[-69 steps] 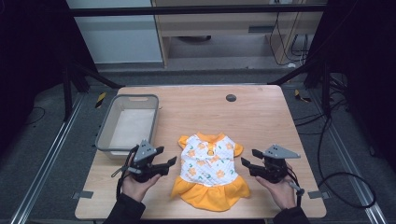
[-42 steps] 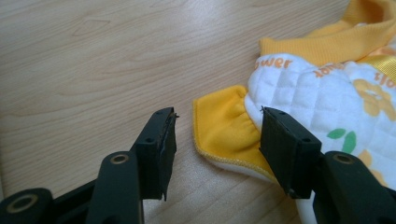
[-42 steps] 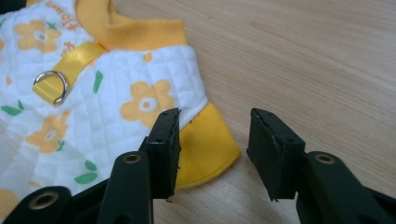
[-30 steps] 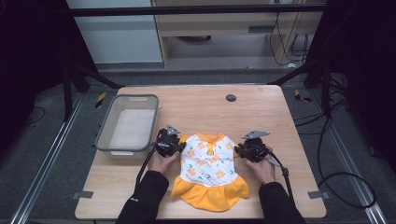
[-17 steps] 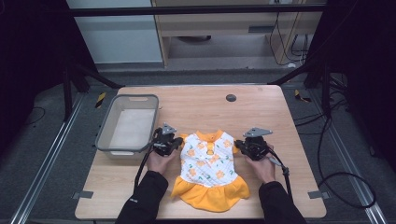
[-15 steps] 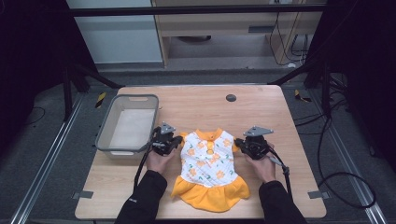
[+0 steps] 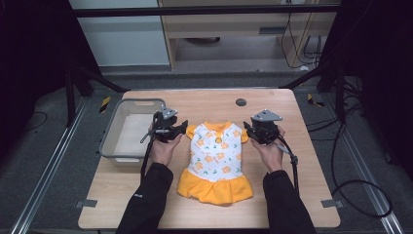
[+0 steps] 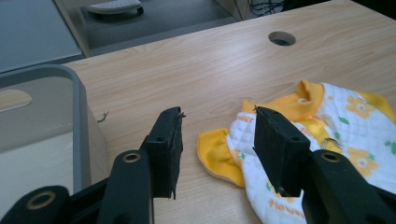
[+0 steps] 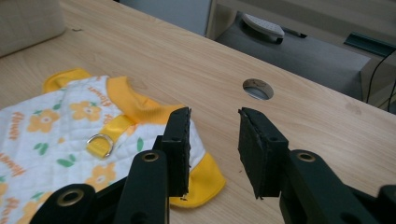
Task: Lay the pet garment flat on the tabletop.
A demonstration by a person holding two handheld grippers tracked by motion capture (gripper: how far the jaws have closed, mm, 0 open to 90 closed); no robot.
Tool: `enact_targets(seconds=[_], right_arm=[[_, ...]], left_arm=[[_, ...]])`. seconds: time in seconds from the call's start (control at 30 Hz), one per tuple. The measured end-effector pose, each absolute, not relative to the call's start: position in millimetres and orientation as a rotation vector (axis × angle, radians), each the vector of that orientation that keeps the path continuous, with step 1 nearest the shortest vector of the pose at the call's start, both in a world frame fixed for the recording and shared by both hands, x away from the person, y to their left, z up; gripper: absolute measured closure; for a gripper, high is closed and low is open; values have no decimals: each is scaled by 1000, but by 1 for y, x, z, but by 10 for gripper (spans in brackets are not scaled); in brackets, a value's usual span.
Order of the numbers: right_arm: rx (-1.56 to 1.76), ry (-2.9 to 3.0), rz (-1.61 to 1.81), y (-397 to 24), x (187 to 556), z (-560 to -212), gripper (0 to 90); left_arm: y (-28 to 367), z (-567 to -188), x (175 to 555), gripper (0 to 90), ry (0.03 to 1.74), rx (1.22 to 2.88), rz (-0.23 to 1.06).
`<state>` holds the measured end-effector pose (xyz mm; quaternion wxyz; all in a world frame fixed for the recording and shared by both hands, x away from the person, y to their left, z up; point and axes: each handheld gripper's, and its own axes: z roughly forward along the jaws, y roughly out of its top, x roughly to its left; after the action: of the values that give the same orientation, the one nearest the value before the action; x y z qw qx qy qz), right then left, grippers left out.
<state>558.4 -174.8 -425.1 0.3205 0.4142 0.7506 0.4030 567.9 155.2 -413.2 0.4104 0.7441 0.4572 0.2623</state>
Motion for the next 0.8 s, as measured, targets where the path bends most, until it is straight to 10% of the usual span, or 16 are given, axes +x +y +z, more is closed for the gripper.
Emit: enact_targets(seconds=[0.8], right_arm=[[1076, 2262, 1132, -165, 494, -479, 762]], left_arm=[[124, -473, 524, 838, 951, 2174, 461]])
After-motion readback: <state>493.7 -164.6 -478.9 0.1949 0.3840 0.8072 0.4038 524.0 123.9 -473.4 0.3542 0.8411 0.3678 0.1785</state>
